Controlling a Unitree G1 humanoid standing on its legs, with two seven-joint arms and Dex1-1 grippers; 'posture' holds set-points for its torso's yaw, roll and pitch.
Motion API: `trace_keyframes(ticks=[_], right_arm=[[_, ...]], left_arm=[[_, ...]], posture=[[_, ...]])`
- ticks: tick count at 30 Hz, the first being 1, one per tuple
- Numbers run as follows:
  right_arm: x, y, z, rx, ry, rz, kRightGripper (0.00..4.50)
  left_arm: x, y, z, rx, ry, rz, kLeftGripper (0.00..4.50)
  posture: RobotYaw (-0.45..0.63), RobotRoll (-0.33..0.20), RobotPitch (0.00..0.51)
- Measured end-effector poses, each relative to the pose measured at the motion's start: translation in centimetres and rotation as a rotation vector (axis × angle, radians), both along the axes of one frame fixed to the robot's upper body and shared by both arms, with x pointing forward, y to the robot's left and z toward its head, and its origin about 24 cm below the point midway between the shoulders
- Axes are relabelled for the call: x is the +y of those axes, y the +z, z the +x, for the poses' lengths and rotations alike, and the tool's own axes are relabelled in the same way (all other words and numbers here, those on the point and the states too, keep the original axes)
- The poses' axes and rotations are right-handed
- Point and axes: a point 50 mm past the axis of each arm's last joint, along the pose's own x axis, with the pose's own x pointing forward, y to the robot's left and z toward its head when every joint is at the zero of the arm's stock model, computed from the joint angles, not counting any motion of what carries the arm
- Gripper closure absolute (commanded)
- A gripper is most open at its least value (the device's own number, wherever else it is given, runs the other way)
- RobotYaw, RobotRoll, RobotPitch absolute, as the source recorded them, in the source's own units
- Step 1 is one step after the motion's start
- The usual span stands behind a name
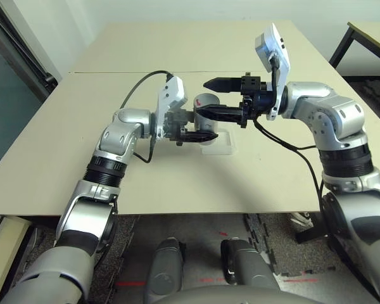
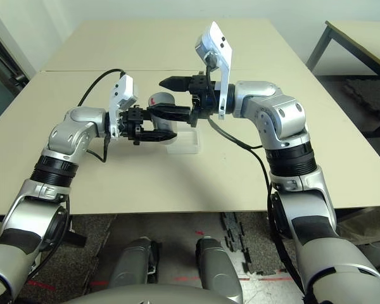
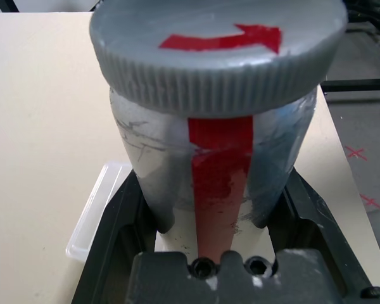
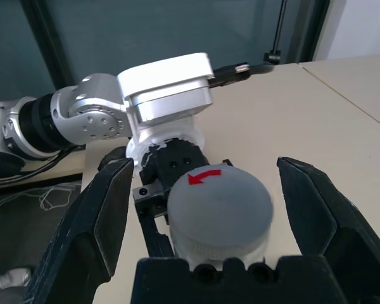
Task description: Pour the medicine from the bottle into the box.
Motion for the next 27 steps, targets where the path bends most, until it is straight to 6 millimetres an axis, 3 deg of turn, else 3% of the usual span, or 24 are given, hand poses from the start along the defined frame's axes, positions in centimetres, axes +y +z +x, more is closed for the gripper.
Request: trace_keyframes(ticks=[9,12,15,16,27], right_arm=[[0.09,-0.06,0.09,-0.034,-0.010,-0.023,0.00],[0.13,-0.13,0.12,-0.038,-0.012,-0.030,0.59],[-0.04,-0.16,0.24,-0.042,-0.028,-0.038,1.76],[-0.06,-0.19,0.26,-0.041,-0.029,-0.040,1.96],[-0.35,-0.28,0.31,-0.029,-0.008,-0.049,1.96]], left_arm=[[-0.17,-0.13,0.00,0.009,0.005,-0.007,1.96],[-0.17,-0.14,-0.01,0.009,0.005,-0.008,1.96],[-0.26,-0.22,-0.08,0.010,-0.001,-0.006,1.96],[-0.28,-0.23,-0.09,0.011,-0.001,-0.006,1.96],[-0.40,-0.32,-0.15,0.017,-0.011,-0.002,1.96]], posture=[[0.06,0.000,0.062],[0.06,0.000,0.060],[0.06,0.000,0.062],[0.06,0.000,0.062],[0.06,0.000,0.069]])
